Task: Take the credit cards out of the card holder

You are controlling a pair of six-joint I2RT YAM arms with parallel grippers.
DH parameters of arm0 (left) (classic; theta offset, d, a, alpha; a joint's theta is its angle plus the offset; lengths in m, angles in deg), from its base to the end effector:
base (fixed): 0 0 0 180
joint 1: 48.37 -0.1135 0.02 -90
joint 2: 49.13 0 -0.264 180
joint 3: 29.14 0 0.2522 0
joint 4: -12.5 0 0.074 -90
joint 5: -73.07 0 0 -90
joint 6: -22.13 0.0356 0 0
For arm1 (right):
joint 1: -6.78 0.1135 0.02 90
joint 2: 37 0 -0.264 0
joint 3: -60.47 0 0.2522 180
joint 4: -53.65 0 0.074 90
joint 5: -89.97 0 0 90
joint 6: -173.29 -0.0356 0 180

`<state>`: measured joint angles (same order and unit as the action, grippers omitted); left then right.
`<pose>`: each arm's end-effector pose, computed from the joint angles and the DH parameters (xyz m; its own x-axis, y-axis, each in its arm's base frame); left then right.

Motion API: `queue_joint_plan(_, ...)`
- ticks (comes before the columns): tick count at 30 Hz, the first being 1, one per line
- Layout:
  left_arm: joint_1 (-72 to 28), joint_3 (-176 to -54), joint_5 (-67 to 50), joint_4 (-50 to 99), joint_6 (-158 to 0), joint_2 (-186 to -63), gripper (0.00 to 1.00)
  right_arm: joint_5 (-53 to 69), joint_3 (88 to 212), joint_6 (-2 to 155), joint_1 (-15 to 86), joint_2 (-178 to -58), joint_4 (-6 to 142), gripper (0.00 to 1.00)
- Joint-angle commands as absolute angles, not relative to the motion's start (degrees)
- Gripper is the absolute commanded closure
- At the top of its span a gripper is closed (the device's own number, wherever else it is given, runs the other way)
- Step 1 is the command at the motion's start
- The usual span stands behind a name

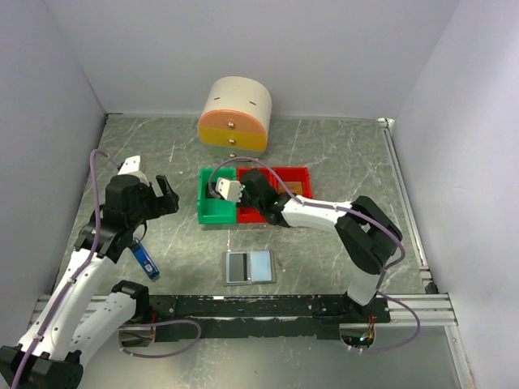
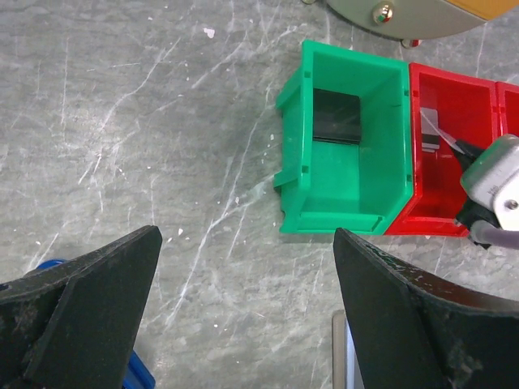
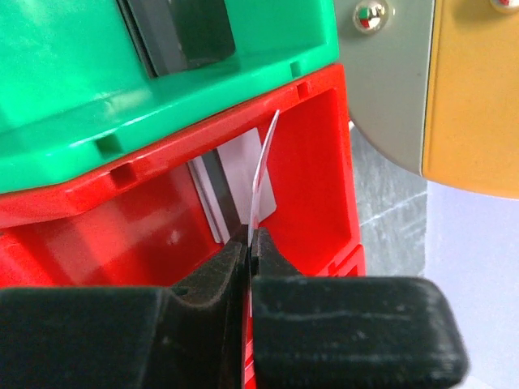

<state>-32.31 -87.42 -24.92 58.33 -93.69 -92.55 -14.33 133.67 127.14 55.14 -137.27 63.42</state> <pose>0.1606 -0.0411 0.3034 -0.5146 -0.3007 -0.8030 -0.0719 0.9483 -0.3091 0.2580 0.2770 0.1934 0.1234 -0.8715 -0.4746 -0.7035 0.2604 -0.6612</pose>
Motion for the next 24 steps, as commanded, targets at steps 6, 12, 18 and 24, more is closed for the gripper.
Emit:
queue_joint_plan(6, -32.6, -88.6, -26.9, 57.1, -93.1, -93.0, 0.00, -17.4, 137.1, 132.7, 53.4, -141.5, 63.4, 1.00)
queue_joint_plan(12, -32.6, -88.3, -26.6, 56.9, -93.1, -92.8, 0.01, -16.4, 137.4, 133.8, 52.5, -141.8, 63.9, 1.00)
queue_joint_plan(18, -32.6, -88.4, -26.4, 57.1, -93.1, -92.9, 0.00, -16.7, 139.7, 134.7, 52.3, -144.9, 64.3, 1.00)
queue_joint_plan(24, -32.6, -88.3, -26.7, 57.2, -93.2, -92.4, 0.00, -17.3, 141.6, 135.2, 51.4, -148.0, 63.1, 1.00)
